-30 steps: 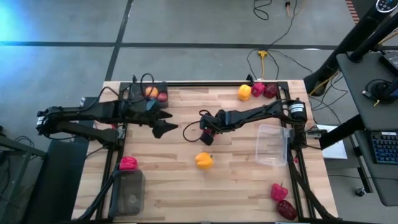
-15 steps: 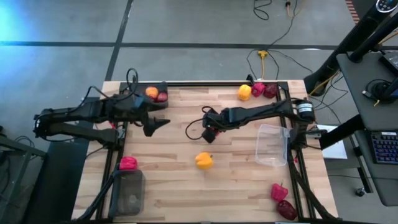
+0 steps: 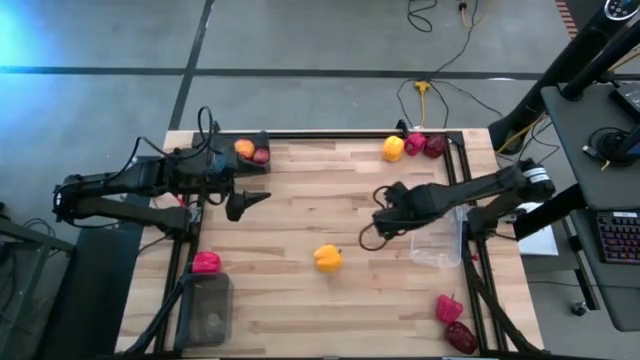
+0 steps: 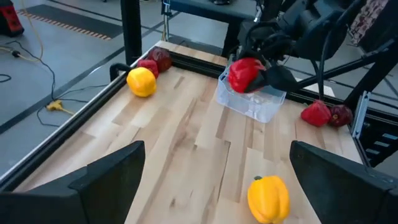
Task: Sort produce into baskets
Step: Put the red bell pepper into the transparent bin
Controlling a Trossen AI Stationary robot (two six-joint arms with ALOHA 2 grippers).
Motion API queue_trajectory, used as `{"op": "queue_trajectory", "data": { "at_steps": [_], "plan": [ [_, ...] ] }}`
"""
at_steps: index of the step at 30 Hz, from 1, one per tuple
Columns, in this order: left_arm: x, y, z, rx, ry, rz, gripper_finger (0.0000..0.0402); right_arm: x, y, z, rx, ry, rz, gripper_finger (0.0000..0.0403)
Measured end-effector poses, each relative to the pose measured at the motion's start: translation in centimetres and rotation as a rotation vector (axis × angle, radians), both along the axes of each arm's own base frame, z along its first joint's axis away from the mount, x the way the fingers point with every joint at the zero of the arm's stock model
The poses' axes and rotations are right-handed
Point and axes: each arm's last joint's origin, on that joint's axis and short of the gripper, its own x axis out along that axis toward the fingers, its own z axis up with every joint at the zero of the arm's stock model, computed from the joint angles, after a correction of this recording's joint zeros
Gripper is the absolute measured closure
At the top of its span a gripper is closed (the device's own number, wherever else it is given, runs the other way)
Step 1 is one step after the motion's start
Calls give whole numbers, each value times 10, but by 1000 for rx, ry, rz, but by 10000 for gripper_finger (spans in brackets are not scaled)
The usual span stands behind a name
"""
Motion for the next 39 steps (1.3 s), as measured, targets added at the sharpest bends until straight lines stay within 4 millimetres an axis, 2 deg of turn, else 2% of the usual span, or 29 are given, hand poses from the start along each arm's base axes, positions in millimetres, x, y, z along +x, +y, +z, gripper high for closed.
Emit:
{"op": "queue_trajectory", "data": {
  "at_steps": [6,10,15,20,27,32,35,39],
  "plan": [
    [-1,0,0,1,-1,-1,19,-28,-4,-26,-9,198,-107,87],
    [-1,-1,-2,-18,11,-1,19,-45,-8,-54,40,301,-154,85],
    [-2,-4,-3,-36,21,-33,19,-60,-9,-81,60,336,-202,79],
    [-2,-5,-4,-38,23,-43,19,-62,-14,-92,10,299,-226,77],
    [-2,-5,-4,-37,24,-43,19,-58,-31,-88,16,291,-228,39],
    [-2,-5,-4,-34,23,-44,19,-52,-42,-81,73,247,-181,33],
    [-3,-7,-2,-35,12,-54,19,-47,-47,-65,67,203,-146,33],
    [-4,-9,2,-32,-29,-66,19,-39,-54,-26,-16,109,-115,33]
  ]
}}
